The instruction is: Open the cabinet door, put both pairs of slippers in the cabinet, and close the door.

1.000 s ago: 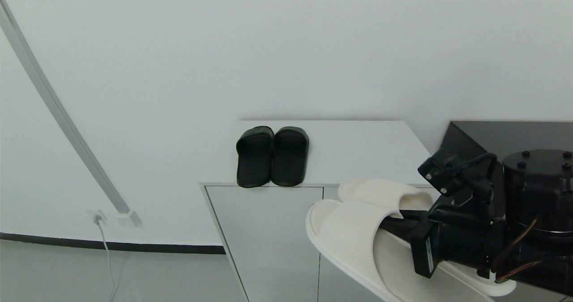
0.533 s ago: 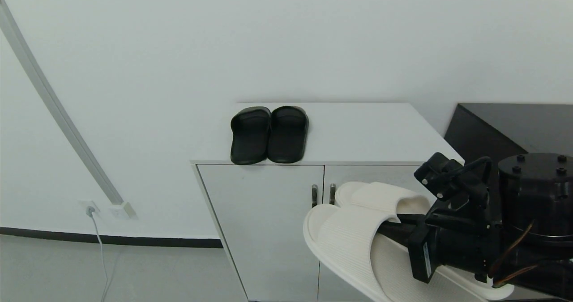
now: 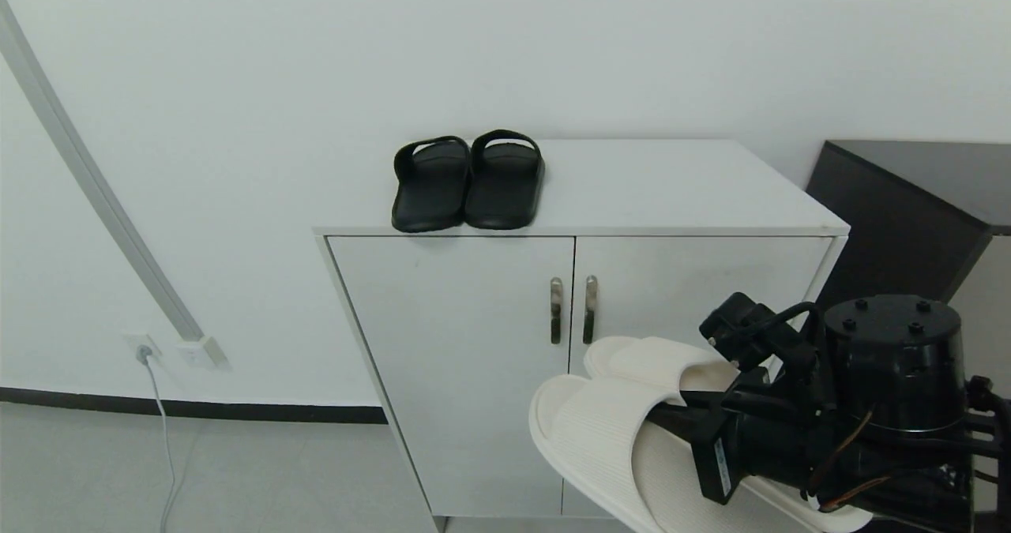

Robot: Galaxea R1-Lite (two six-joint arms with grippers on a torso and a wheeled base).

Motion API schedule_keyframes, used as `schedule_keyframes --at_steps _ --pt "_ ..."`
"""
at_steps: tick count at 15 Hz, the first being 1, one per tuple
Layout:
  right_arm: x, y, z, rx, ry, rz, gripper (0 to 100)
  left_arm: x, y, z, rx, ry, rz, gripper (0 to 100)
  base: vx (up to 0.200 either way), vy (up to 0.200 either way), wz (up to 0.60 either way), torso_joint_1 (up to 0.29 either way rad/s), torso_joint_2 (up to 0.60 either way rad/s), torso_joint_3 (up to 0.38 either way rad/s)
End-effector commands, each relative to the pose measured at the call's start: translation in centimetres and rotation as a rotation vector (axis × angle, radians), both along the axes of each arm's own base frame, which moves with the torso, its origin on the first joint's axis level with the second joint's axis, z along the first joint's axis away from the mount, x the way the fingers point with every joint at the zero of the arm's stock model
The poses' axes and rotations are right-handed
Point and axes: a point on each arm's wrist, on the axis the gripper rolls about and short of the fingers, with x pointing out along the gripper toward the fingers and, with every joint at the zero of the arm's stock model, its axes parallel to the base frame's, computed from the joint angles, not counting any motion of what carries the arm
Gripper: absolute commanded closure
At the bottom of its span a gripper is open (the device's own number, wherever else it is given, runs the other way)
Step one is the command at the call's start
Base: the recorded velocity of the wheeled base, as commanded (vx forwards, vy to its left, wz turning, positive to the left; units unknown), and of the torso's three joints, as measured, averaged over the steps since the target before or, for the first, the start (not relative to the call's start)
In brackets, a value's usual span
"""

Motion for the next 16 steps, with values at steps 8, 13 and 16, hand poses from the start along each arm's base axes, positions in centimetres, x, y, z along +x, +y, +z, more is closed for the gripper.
schedule_keyframes --at_steps 8,13,16 --pt "-1.0 -0.1 -0.1 -0.002 0.002 0.026 100 0.0 0.0 0.0 0.003 0.001 -0.002 0 0.000 0.000 0.00 -0.129 0.47 0.338" --pt "-1.0 0.0 -0.1 -0.004 0.002 0.027 100 0.0 0.0 0.0 0.004 0.001 -0.003 0 0.000 0.000 0.00 -0.050 0.44 0.382" --pt "-1.0 0.0 -0.1 -0.001 0.001 0.029 100 0.0 0.0 0.0 0.004 0.001 -0.006 0 0.000 0.000 0.00 -0.007 0.32 0.317"
